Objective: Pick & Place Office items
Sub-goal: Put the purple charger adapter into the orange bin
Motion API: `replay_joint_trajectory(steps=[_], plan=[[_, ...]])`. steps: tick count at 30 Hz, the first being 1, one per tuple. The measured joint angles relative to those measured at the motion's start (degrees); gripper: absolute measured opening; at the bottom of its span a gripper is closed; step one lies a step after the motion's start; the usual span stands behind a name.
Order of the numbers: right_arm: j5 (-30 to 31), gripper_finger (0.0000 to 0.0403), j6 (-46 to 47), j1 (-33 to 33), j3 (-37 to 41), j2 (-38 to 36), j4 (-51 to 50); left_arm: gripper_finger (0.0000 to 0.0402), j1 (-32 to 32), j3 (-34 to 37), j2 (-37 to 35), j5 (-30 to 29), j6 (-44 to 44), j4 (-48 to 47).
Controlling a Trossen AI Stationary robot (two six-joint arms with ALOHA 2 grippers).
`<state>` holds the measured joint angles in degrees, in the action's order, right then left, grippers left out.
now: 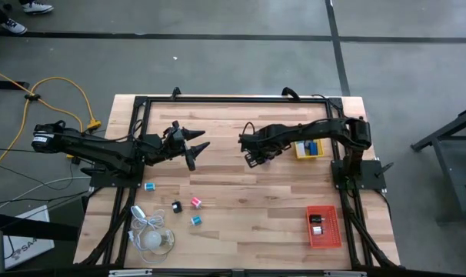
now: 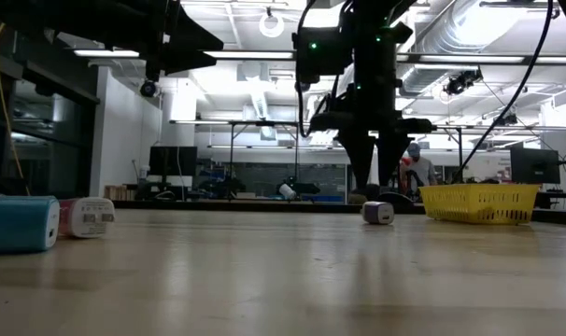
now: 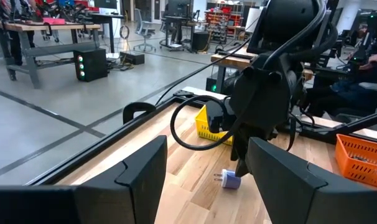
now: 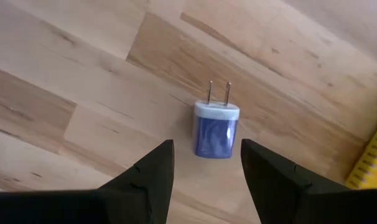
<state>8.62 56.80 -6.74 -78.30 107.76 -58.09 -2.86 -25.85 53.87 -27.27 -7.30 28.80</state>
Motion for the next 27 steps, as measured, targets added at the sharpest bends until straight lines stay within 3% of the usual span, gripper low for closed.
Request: replay_joint_trajectory(steps=[8,27], plan=[[-1.7,0.0173,-0.1,-0.1,5.6,0.0,6.0,0.0218,0.0,0.0,0.0,0.0,0.0,0.0],[-1.2,0.0173,-1.7,-1.3,9.1,0.0,12.9,0.0218,0.0,0.0,0.0,0.0,0.0,0.0]])
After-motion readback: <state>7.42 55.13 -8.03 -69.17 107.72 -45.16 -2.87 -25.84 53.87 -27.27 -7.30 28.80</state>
